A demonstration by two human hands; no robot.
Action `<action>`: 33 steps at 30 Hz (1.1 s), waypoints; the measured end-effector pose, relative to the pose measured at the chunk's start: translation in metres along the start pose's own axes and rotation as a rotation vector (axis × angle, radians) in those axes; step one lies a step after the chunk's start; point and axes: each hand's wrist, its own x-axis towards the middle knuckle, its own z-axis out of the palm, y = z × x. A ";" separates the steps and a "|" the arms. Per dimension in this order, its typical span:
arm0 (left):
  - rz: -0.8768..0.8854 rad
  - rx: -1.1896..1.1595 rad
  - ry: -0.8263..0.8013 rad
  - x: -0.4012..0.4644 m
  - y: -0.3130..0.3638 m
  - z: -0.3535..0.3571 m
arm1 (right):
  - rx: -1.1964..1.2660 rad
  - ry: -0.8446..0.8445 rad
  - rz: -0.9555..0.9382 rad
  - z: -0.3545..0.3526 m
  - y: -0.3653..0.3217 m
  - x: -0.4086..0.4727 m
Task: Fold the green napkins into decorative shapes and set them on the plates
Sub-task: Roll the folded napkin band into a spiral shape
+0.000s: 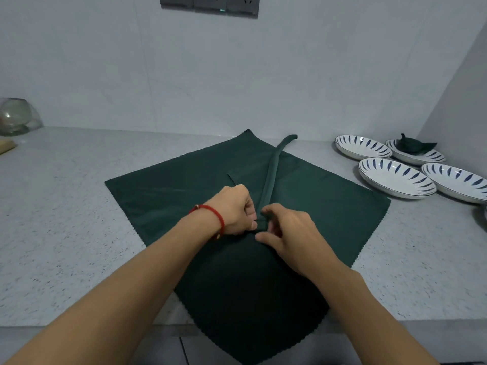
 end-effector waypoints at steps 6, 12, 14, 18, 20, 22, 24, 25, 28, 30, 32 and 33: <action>-0.044 -0.084 -0.091 0.012 -0.001 -0.005 | 0.008 0.046 0.009 0.000 0.006 0.009; 0.118 -0.027 0.260 0.002 -0.013 0.031 | 0.121 0.000 0.087 -0.004 0.014 0.022; 0.081 -0.068 0.238 0.006 -0.013 0.026 | 0.177 0.016 0.119 -0.003 0.016 0.022; -0.002 -0.088 0.075 0.017 -0.001 0.003 | 0.182 0.039 0.090 0.003 0.013 0.018; -0.035 -0.117 0.008 0.022 0.002 -0.002 | 0.124 0.061 0.053 0.003 0.014 0.021; -0.023 -0.125 0.026 0.023 0.001 0.001 | 0.108 0.073 0.054 0.000 0.016 0.026; 0.046 -0.064 0.105 0.023 -0.002 0.007 | 0.079 0.046 0.069 -0.003 0.017 0.033; 0.079 -0.033 0.141 0.024 -0.004 0.011 | 0.068 0.028 0.079 -0.005 0.018 0.036; 0.089 -0.070 0.199 0.028 -0.006 0.014 | 0.109 -0.007 0.116 -0.009 0.021 0.042; 0.052 -0.082 0.163 0.032 -0.001 0.009 | 0.085 -0.011 0.118 -0.009 0.022 0.042; 0.002 -0.072 0.091 0.038 0.004 0.001 | 0.032 0.002 0.100 -0.004 0.020 0.041; -0.032 -0.088 0.056 0.042 0.005 -0.002 | 0.024 0.017 0.092 -0.001 0.019 0.040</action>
